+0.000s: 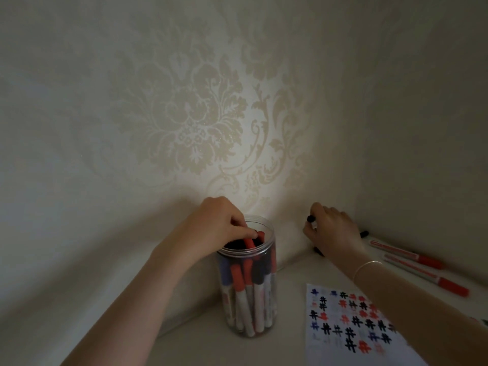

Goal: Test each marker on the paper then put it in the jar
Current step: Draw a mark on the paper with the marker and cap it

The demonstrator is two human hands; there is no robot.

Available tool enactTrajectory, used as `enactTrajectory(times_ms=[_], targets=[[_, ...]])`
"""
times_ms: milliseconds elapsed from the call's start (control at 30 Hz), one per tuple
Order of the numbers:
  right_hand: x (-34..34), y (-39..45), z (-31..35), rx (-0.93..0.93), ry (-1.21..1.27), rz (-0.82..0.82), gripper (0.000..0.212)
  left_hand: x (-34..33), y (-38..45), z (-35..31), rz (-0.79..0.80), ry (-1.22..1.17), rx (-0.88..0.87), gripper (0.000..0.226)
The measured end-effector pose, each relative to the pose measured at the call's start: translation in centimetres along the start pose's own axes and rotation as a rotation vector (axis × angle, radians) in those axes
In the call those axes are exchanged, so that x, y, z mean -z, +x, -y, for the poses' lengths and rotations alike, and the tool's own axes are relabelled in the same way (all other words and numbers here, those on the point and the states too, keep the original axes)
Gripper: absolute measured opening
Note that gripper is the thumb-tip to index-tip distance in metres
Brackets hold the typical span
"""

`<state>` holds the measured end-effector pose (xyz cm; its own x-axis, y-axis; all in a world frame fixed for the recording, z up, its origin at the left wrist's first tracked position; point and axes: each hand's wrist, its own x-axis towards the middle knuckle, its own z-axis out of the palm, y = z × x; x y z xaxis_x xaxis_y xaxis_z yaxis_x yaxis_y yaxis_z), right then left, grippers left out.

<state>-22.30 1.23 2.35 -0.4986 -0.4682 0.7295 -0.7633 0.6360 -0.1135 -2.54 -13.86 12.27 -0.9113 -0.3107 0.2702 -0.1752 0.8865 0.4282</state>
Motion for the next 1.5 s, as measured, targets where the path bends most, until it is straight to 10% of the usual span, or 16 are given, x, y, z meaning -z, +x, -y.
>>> enactTrajectory(times_ms=[400,667,900,1167,1367,1500], targets=[[1.1,-0.6,1.8,-0.182,0.312,0.102,0.013,-0.2,1.8,0.0,0.338,0.169,-0.056,0.016],[5.8,0.9,1.7,-0.433,0.714,-0.204,0.007,-2.3,1.4,-6.4,-0.313,-0.165,-0.263,0.023],[7.8,-0.2,0.3,-0.734,0.941,-0.323,0.011,-12.8,2.2,-9.5,0.214,-0.210,-0.118,0.029],[7.9,-4.4,-3.9,-0.916,1.220,0.348,0.025,-16.2,2.2,-8.5,0.359,-0.663,-0.201,0.030],[9.4,-5.2,-4.5,-0.877,1.187,0.079,0.026,-18.3,1.7,-8.0,0.343,-0.582,-0.205,0.047],[10.0,-6.6,-6.4,-0.841,0.719,-0.197,0.007,-20.6,1.5,-6.3,0.341,-0.305,-0.218,0.042]])
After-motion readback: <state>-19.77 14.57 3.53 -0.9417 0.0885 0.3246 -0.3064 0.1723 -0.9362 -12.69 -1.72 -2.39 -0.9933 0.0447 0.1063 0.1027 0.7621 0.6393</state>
